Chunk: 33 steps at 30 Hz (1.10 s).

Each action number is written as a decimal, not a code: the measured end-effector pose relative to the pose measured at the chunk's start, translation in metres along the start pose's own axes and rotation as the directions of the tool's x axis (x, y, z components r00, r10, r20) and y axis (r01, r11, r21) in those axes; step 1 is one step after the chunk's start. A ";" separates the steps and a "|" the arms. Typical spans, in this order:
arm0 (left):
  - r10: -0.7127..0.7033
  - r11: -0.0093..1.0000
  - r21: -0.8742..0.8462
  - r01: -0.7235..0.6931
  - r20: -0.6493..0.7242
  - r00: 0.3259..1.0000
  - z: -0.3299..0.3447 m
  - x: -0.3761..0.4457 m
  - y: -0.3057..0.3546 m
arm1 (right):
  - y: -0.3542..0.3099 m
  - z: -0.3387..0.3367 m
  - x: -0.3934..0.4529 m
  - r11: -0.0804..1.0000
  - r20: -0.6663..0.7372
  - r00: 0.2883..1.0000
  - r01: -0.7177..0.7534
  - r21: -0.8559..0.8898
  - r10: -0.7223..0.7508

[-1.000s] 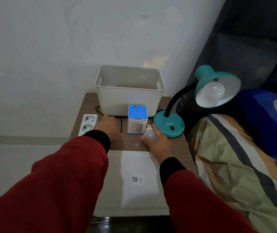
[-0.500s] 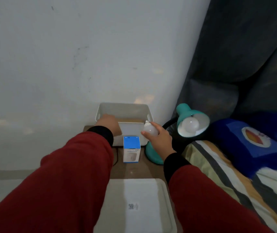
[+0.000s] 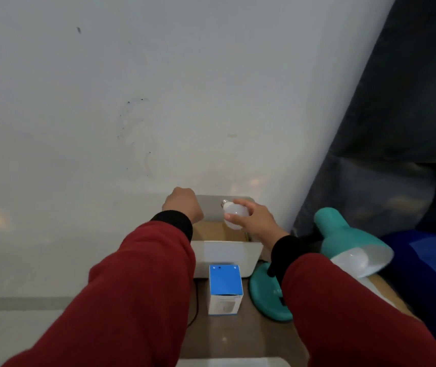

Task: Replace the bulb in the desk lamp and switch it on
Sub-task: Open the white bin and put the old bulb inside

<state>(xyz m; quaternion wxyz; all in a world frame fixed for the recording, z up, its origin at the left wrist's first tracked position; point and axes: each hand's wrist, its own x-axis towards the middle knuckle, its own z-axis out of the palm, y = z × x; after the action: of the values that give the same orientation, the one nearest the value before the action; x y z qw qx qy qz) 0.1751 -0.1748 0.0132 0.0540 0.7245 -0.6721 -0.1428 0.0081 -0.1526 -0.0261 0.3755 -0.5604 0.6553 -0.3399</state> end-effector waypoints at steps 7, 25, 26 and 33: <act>0.000 0.999 0.051 -0.003 0.074 0.997 0.045 0.046 -0.016 | 0.023 0.024 0.048 0.995 0.177 0.979 -0.099 -0.032 0.103; -0.021 0.993 0.115 0.003 0.159 0.987 0.069 0.062 -0.024 | 0.016 0.036 0.067 0.744 0.262 0.954 0.068 -0.665 0.147; -0.018 0.993 0.117 -0.001 0.167 0.986 0.064 0.060 -0.023 | 0.011 0.033 0.065 0.696 0.252 0.956 0.080 -0.713 0.149; 0.018 0.994 0.105 -0.031 0.123 0.992 0.031 0.034 -0.015 | -0.027 0.009 0.037 0.515 0.206 0.968 0.107 -0.851 0.140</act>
<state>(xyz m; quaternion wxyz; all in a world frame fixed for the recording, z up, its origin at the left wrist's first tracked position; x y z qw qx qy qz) 0.1828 -0.2037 -0.0256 -0.0240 0.7079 -0.6898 -0.1500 0.0254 -0.1931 -0.0115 0.1327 -0.7038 0.6902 0.1039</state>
